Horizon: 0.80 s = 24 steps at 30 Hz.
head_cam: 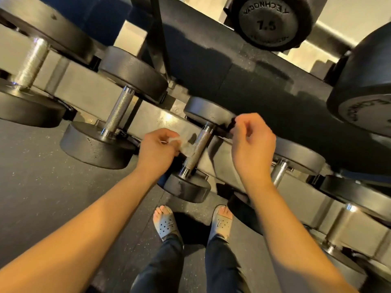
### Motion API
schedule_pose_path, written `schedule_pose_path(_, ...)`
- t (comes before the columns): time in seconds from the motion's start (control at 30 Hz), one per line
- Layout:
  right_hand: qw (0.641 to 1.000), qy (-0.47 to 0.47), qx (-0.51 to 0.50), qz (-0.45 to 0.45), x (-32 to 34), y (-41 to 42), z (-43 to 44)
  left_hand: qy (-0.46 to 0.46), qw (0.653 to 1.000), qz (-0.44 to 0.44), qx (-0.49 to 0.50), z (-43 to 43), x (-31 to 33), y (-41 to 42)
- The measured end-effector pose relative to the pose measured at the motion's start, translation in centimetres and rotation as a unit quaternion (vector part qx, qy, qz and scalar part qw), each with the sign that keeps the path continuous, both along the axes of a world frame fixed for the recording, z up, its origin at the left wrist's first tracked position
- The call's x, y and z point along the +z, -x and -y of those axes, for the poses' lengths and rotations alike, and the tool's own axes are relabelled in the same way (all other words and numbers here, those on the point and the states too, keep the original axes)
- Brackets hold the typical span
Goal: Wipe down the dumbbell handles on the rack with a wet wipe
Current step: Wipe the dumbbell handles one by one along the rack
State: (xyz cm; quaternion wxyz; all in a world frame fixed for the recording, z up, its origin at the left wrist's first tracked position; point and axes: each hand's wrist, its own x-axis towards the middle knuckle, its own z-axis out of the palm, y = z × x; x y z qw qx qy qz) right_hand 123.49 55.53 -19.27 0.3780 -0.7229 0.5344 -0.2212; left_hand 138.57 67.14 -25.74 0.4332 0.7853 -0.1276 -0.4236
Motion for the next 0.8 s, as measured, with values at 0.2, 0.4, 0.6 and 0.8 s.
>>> schedule_pose_path(0.2, 0.998, 0.051, 0.001, -0.049, -4.0, -5.4, 6.0, -0.117, 0.992, -0.009, -0.049, 3.6, -2.2, 1.6)
schedule_pose_path(0.4, 0.996, -0.025, -0.073, -0.038, -5.5, -6.1, 6.1, -0.012, 0.984, -0.155, 0.092, 7.5, -2.5, 0.4)
schedule_pose_path(0.6, 0.994, -0.041, -0.064, -0.073, -5.9, -6.3, 6.4, -0.140, 0.983, -0.081, -0.092, 3.7, -3.5, -0.3)
schedule_pose_path(0.8, 0.992, -0.056, -0.062, -0.091, -5.7, -6.2, 6.5, -0.029, 0.969, -0.156, 0.191, 7.6, -1.7, 2.0)
